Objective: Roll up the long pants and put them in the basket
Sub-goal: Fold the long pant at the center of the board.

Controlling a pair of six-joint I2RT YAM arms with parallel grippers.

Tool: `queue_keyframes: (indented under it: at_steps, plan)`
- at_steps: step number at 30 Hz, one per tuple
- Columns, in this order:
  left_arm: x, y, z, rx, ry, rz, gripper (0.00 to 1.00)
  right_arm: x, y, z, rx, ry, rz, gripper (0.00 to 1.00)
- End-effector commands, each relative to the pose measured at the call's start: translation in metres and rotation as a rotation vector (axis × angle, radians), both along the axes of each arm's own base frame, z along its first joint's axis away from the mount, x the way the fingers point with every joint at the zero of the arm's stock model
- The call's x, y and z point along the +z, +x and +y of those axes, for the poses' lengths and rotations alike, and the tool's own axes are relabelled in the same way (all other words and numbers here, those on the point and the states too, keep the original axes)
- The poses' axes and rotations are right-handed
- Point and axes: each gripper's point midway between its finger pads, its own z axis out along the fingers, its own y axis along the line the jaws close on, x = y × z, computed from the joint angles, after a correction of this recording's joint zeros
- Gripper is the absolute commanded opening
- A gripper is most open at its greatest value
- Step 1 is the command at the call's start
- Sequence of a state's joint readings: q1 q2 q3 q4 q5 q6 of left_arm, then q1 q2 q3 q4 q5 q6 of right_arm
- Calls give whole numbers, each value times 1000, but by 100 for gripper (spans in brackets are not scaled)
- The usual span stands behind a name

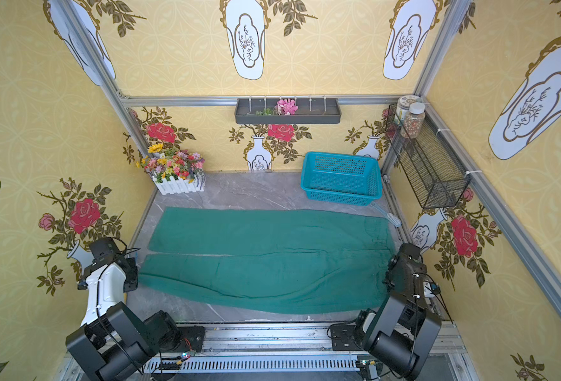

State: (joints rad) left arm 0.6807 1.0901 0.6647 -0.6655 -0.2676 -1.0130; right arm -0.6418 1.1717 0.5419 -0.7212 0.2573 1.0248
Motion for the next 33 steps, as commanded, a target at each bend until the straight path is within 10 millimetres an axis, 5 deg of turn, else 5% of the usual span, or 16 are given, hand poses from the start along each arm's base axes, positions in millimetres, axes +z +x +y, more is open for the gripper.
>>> queue_keyframes:
  at_steps: [1, 12, 19, 26, 33]
  plan:
    - [-1, 0, 3, -2, 18, 4, 0, -5, 6, -4, 34, -4, -27, 57]
    - [0, -10, 4, 43, 21, 41, 0, -18, 9, -3, 46, 21, -52, 42]
    - [2, -30, 5, 143, -1, 144, 0, -20, 4, 0, 47, 31, -46, 0]
    - [15, -41, 8, 177, -1, 226, 0, -5, -14, 10, -6, 51, 6, 0]
    - [50, -38, 15, 203, 53, 185, 0, 43, -39, -3, -91, -52, 147, 0]
